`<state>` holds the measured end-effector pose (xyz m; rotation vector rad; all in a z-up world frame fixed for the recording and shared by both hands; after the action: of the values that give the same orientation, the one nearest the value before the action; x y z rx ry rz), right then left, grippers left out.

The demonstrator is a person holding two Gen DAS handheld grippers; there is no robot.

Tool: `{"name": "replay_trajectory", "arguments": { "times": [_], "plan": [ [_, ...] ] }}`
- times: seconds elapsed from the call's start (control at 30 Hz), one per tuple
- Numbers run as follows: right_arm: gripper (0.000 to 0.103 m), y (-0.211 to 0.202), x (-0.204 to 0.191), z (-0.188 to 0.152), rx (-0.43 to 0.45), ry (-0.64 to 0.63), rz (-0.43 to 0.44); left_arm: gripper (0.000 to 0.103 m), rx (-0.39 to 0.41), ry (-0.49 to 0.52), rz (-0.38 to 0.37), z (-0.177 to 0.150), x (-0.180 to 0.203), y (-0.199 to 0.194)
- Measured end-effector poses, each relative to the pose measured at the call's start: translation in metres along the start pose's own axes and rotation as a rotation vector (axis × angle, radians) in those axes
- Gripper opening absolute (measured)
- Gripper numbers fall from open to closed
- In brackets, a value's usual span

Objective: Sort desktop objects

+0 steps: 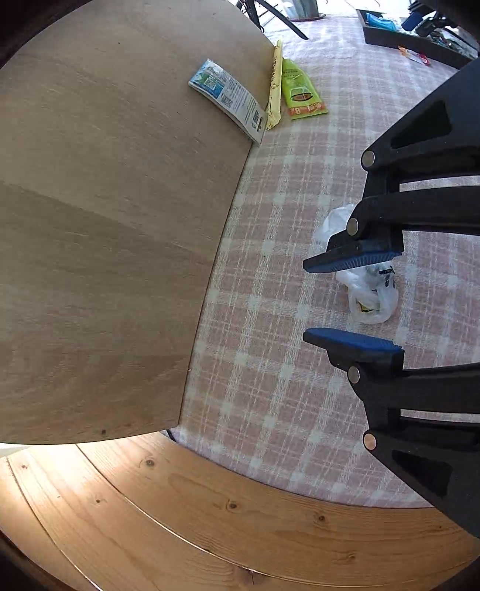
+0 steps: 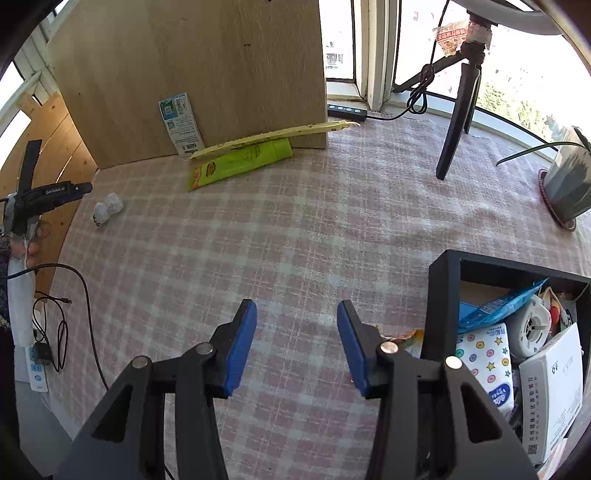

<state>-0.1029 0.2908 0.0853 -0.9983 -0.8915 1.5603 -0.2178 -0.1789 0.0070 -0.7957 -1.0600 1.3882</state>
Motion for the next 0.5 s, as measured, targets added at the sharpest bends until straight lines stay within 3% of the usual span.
{"name": "replay_trajectory", "arguments": {
  "times": [0.23,0.37,0.5],
  "plan": [
    [0.045,0.0,0.008,0.0,-0.012,0.018,-0.004,0.028,-0.093,0.027,-0.073,-0.012,0.02,0.03],
    [0.045,0.002,0.013,0.0,-0.014,0.029,0.002,0.028,-0.151,0.14,-0.129,-0.04,0.051,0.03],
    [0.045,0.006,0.015,0.005,-0.016,0.027,0.001,0.028,-0.082,0.189,-0.155,-0.039,0.078,0.01]
  ]
}}
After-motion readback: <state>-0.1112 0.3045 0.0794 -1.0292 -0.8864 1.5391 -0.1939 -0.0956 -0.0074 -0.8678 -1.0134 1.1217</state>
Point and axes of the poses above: each gripper's, at about its wrist camera, not at the fingertips, and y roughly the way its jaws point, x to its right, z to its top, the point moved 3 cm from there along y, roughly the way its jaws point, and after that the axes turned 4 degrees about y, right-handed, at the moved point
